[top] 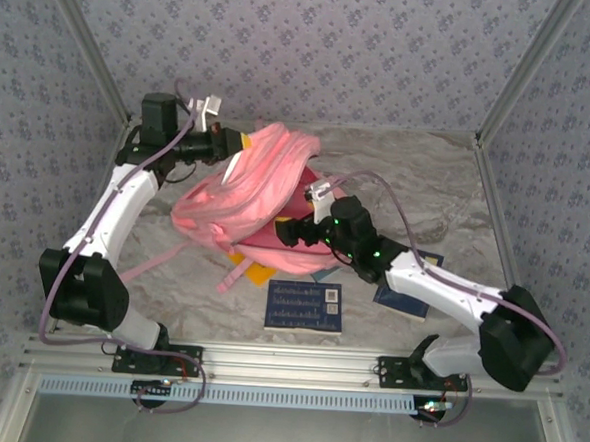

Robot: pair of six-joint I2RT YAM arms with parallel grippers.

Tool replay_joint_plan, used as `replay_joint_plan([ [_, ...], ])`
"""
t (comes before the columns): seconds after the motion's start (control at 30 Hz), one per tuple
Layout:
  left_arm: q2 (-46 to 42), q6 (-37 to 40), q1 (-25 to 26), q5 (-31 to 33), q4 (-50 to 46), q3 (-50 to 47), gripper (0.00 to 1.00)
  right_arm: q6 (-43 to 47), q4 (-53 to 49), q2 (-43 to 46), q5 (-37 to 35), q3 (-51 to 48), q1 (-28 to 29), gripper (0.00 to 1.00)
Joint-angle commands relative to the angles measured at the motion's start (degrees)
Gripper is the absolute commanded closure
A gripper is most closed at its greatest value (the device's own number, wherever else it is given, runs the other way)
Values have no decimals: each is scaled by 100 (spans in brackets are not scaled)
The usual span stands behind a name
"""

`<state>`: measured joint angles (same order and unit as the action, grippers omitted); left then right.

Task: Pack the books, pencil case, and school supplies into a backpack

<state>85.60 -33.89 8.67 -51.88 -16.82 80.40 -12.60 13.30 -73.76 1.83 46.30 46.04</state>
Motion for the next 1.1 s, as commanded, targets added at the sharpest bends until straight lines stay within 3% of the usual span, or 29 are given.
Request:
replay_joint_plan([
  [0.0,-313,-85,-191,599,378,88,100,-94,-528,445,110,-142,-179,6],
  [0.2,-212,-320,-686,1374,392,114,100,-457,-1694,923,-150,78,-503,11],
  [0.33,75,177,-778,1800,-266,612,100,-714,-2210,1089,-338,102,-642,18],
  [0.57,468,706,-710,2399,-876,643,100,-1283,-3298,718,437,268,-1524,15],
  [0.6,492,702,-661,2476,-936,598,97,-1322,-3497,519,733,361,-1724,14],
  [0.7,456,764,-456,2680,-1169,524,68,-1329,-3930,-64,1048,586,-2138,13],
  [0.8,158,866,-220,2914,-1366,368,55,-1309,-4089,-620,1418,776,-2506,12],
  [0.97,-636,813,160,3026,-1406,-298,49,-1245,-4046,-1247,1615,1022,-2800,11],
  [1.07,-1022,496,564,2708,-1174,-916,52,-1163,-4115,-1752,1634,1247,-2889,11],
])
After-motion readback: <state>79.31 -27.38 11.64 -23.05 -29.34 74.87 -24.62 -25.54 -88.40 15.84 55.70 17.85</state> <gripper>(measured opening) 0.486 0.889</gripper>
